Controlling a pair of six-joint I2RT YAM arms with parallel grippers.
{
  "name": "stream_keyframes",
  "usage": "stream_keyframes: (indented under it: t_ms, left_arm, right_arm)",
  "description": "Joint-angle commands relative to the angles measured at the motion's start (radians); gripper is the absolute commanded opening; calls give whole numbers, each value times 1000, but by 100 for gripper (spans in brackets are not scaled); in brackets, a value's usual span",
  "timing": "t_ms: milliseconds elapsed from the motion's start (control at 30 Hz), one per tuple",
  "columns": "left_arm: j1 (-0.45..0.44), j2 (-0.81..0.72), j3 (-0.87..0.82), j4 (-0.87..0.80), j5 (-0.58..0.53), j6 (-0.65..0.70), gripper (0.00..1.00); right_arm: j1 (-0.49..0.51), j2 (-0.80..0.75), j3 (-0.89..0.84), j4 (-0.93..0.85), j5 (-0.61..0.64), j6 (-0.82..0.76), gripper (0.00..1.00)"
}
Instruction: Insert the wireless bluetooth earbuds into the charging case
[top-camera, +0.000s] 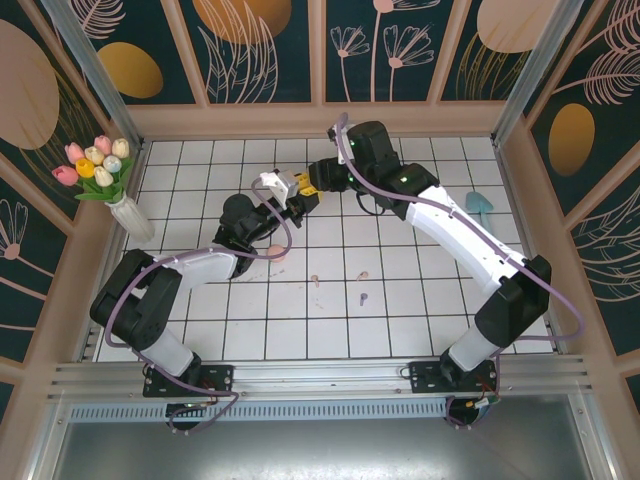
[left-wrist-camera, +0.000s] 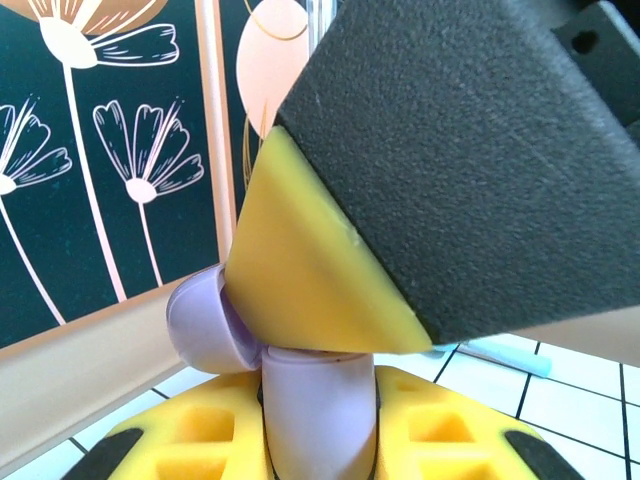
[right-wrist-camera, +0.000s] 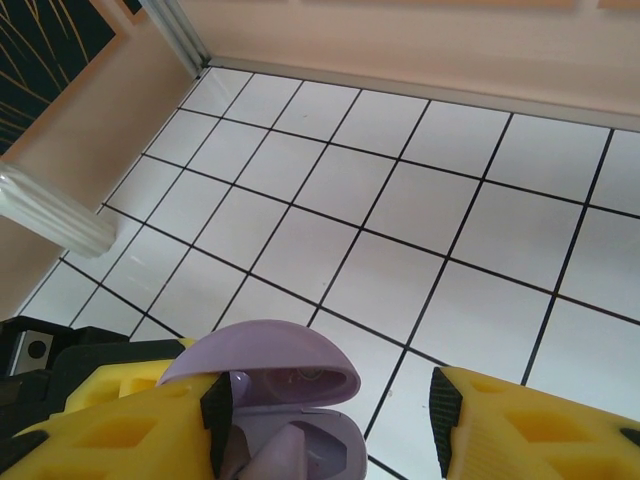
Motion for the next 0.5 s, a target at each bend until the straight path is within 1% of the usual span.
stream_keyframes:
  t_ms: [0,467]
  left_arm:
    - [-14,1,2,79,78,-11,0]
    - [-14,19,0,102,80,-15,0]
  right_arm:
    - [-6,-2,45,43,-62,39,57]
    - [-39,-42,34,88,-135,98,57]
